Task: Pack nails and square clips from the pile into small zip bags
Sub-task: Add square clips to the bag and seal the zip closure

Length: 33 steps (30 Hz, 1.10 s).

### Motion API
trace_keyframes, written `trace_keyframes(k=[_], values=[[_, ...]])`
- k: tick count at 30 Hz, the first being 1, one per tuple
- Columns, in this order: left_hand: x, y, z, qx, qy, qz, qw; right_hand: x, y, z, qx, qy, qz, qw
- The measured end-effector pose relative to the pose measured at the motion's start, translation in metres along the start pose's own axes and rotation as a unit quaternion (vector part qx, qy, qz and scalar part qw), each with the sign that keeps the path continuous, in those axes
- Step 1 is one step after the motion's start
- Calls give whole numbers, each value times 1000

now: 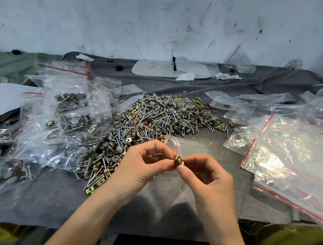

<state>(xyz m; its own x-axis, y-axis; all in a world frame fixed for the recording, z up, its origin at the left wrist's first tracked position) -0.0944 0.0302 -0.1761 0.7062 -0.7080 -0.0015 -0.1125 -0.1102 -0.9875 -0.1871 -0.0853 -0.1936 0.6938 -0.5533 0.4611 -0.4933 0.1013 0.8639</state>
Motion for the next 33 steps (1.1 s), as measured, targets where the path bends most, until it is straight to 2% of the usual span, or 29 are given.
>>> trace_keyframes(k=[9, 15, 19, 23, 25, 27, 30, 33], values=[[-4, -4, -3, 59, -1, -43, 997, 0, 6, 1, -30, -7, 15, 999], [-5, 0, -11, 66, -36, -96, 992, -2, 5, 0, -89, -19, 24, 996], [-9, -2, -10, 101, -44, -118, 987, -2, 8, 2, -91, 9, 9, 996], [-11, -12, -10, 289, -47, -191, 937, 3, 17, 8, -108, 74, 23, 991], [-11, -15, -10, 342, -44, -229, 910, 5, 20, 8, -97, 82, 21, 992], [-11, -15, -12, 356, -44, -256, 898, 5, 21, 9, -58, 63, 6, 996], [-13, -13, -15, 307, -50, -240, 920, 3, 22, 7, 5, 48, 0, 999], [-16, -9, -16, 226, -42, -175, 957, 1, 21, 5, 27, 24, 3, 999]])
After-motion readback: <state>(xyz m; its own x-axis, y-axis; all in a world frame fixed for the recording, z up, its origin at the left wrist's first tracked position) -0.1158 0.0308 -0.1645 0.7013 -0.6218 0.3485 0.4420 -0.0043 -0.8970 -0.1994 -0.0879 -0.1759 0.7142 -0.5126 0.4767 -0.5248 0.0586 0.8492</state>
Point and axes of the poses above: each hand's wrist, its own x-axis towards the middle knuckle, its own z-axis out of the back of the hand, y = z × x, the point moved 1 cm from there along x, towards the middle knuckle, and after that the axes turned 11 degrees about z, right-handed, at the moved point
